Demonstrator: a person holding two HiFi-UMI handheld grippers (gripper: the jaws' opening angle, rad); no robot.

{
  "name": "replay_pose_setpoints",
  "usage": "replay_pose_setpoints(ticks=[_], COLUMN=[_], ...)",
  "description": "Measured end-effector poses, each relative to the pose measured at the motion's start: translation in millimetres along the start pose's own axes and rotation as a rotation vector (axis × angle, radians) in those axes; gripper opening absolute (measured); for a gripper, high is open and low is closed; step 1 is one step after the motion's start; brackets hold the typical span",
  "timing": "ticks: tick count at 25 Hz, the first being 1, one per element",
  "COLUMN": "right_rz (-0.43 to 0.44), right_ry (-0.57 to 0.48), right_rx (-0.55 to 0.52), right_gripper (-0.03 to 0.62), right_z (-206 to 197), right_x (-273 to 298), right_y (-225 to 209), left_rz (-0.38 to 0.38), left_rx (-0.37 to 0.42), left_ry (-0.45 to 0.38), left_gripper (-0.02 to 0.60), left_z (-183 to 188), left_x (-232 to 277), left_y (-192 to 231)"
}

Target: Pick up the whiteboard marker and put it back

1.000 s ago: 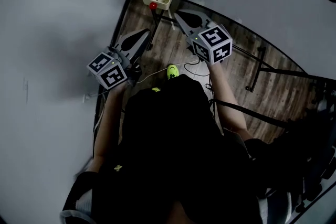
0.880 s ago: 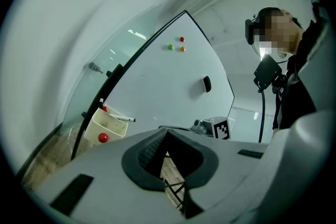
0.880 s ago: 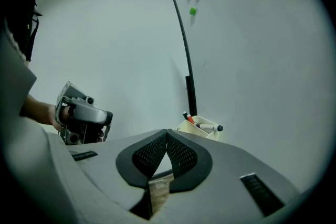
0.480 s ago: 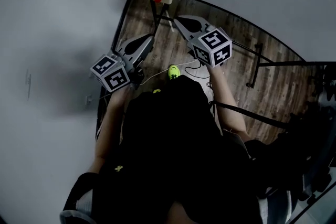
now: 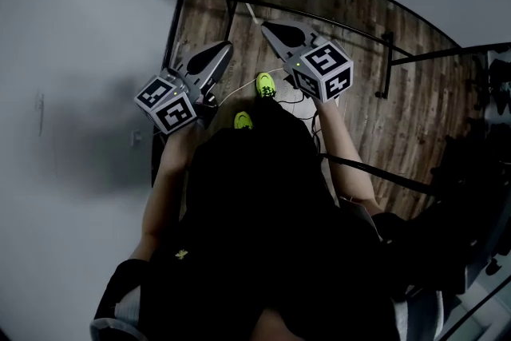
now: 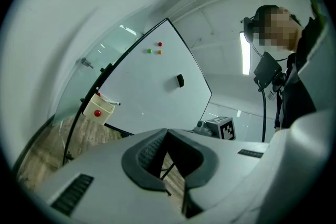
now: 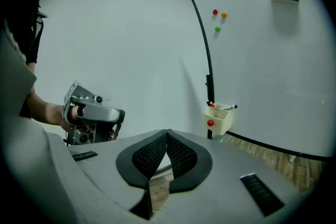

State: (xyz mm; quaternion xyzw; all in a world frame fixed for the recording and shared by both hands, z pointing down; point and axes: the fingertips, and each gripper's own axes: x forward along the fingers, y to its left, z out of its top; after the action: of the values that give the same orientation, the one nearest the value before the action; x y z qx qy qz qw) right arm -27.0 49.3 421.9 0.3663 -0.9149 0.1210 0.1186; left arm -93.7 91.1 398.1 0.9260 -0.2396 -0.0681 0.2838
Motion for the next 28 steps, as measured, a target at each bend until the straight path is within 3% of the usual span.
replay_pose_setpoints(ticks=[14, 28], right_rz=[0.003, 0.026], right_ry=[-0.028, -0.057], right_rx=[-0.028, -0.052], right_gripper=[-0.006, -0.006], right_z=[4.0, 14.3], right_x=[-17.4, -34.9], right_y=[54.7, 60.5], left_rz=[-0.063, -0.067], left_rx=[0.003, 0.020], left_ry=[0.026, 0.006], left_gripper=[0.003, 0.003], left_z=[-27.1, -23.9], left_x=[-25.6, -11.1], left_y=[-35.8, -46.2])
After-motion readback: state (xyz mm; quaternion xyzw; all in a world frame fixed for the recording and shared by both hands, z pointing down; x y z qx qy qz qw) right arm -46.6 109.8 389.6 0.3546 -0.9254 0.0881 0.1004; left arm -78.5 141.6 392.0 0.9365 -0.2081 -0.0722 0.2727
